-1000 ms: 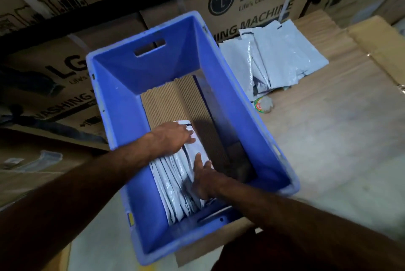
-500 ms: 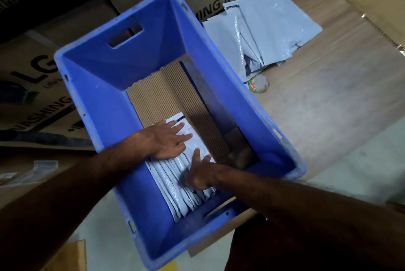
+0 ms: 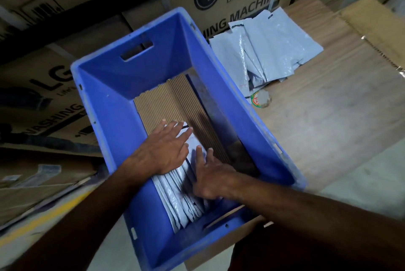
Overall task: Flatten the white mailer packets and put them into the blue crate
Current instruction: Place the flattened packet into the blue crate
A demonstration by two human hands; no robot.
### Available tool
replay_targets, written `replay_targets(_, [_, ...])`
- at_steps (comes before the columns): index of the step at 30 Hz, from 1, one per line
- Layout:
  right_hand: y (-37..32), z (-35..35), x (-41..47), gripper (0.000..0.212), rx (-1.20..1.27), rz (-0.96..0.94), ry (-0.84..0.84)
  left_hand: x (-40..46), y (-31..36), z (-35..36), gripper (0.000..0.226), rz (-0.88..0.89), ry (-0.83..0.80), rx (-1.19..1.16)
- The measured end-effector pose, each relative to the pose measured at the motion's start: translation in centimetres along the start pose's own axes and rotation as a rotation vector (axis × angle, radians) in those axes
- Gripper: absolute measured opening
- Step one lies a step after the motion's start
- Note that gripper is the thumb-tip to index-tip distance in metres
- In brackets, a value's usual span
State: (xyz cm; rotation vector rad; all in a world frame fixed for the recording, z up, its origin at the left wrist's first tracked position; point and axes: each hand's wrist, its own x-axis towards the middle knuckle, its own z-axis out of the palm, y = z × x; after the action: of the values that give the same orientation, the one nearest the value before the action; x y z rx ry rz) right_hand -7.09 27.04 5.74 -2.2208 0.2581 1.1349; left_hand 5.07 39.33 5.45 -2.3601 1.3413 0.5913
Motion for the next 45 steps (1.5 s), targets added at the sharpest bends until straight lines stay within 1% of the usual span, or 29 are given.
replay_targets(3, [0.4, -1.9, -2.1, 0.099, -0.078, -0.122, 0.195, -1.4, 0.3, -0.7, 0.065, -0.104, 0.247, -0.03])
replay_targets(5, [0.4, -3.3, -3.6, 0.094, -0.131, -0.205, 0.32, -2.4, 0.7, -1.6, 0.061, -0.192, 0.351, -0.074])
replay_targets(7, [0.6, -5.1, -5.0, 0.092, -0.188, -0.28, 0.44, -3.2, 1.1, -2.8, 0.062, -0.273, 0.432, -0.1])
replay_targets(10, [1.3, -8.0, -7.0, 0.088, -0.259, -0.368, 0.587, -3.6, 2.0, -4.8, 0.064, -0.375, 0.509, -0.167])
replay_targets(13, [2.8, -11.4, -8.3, 0.081, -0.331, -0.447, 0.747, -2.9, 4.0, -7.1, 0.068, -0.466, 0.545, -0.232])
replay_targets(17, [7.0, -16.2, -7.6, 0.075, -0.428, -0.541, 0.858, -0.4, 7.9, -10.5, 0.065, -0.566, 0.64, -0.284])
replay_targets(20, [11.4, -19.5, -5.6, 0.077, -0.532, -0.6, 0.827, 2.3, 10.9, -13.4, 0.063, -0.628, 0.703, -0.297])
replay_targets(23, [16.3, -22.6, -3.6, 0.078, -0.56, -0.629, 0.807, 5.6, 13.9, -16.1, 0.067, -0.669, 0.734, -0.349])
replay_targets(26, [20.7, -25.8, -1.5, 0.084, -0.628, -0.653, 0.714, 9.6, 17.3, -18.6, 0.067, -0.671, 0.803, -0.401])
replay_targets(28, [22.9, -27.9, 0.2, 0.085, -0.694, -0.675, 0.656, 13.0, 19.4, -19.2, 0.065, -0.7, 0.801, -0.42])
replay_targets(30, [24.2, -29.9, 2.2, 0.084, -0.75, -0.689, 0.629, 16.9, 20.9, -18.7, 0.065, -0.776, 0.727, -0.512])
replay_targets(33, [25.1, -32.0, 5.8, 0.078, -0.819, -0.726, 0.581, 22.5, 22.0, -15.8, 0.067, -0.928, 0.555, -0.654])
replay_targets(35, [25.3, -32.4, 7.8, 0.073, -0.873, -0.766, 0.523, 25.3, 22.1, -13.4, 0.068, -1.021, 0.516, -0.733])
replay_targets(37, [25.3, -32.2, 9.9, 0.068, -0.906, -0.822, 0.479, 27.5, 21.7, -11.2, 0.07, -1.13, 0.516, -0.792])
replay_targets(40, [24.9, -31.6, 12.9, 0.064, -0.939, -0.904, 0.465, 30.1, 20.8, -8.9, 0.076, -1.235, 0.498, -0.852])
replay_targets(42, [24.5, -31.5, 14.4, 0.065, -0.981, -0.888, 0.455, 31.2, 20.1, -8.0, 0.078, -1.286, 0.463, -0.878])
replay_targets(45, [23.8, -31.7, 15.9, 0.067, -1.065, -0.819, 0.441, 32.4, 19.5, -6.6, 0.08, -1.304, 0.358, -0.919])
